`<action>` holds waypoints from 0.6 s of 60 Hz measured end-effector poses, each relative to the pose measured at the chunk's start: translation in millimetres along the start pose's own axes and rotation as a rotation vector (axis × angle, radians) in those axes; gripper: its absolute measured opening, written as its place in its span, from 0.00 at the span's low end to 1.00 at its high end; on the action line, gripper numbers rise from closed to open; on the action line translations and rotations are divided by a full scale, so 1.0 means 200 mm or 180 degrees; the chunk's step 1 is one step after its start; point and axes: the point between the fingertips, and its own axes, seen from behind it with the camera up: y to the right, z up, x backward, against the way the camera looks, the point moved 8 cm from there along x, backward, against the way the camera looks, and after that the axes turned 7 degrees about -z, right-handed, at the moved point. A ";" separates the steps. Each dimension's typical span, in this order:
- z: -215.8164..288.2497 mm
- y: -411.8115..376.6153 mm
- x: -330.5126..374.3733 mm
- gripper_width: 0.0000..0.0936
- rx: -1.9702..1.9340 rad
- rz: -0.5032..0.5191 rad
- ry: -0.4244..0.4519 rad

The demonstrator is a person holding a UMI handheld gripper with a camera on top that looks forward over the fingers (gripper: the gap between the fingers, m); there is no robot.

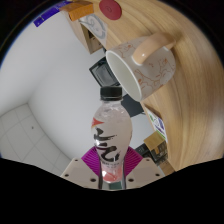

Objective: Pour water

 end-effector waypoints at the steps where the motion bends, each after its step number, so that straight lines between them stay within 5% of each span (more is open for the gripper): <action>1: 0.00 0.00 0.00 0.27 -0.0006 -0.0005 -0.0025; 18: -0.02 -0.24 0.04 0.27 0.1775 -0.0434 0.0063; 36: 0.31 -0.83 0.26 0.28 0.5000 -0.0727 0.1213</action>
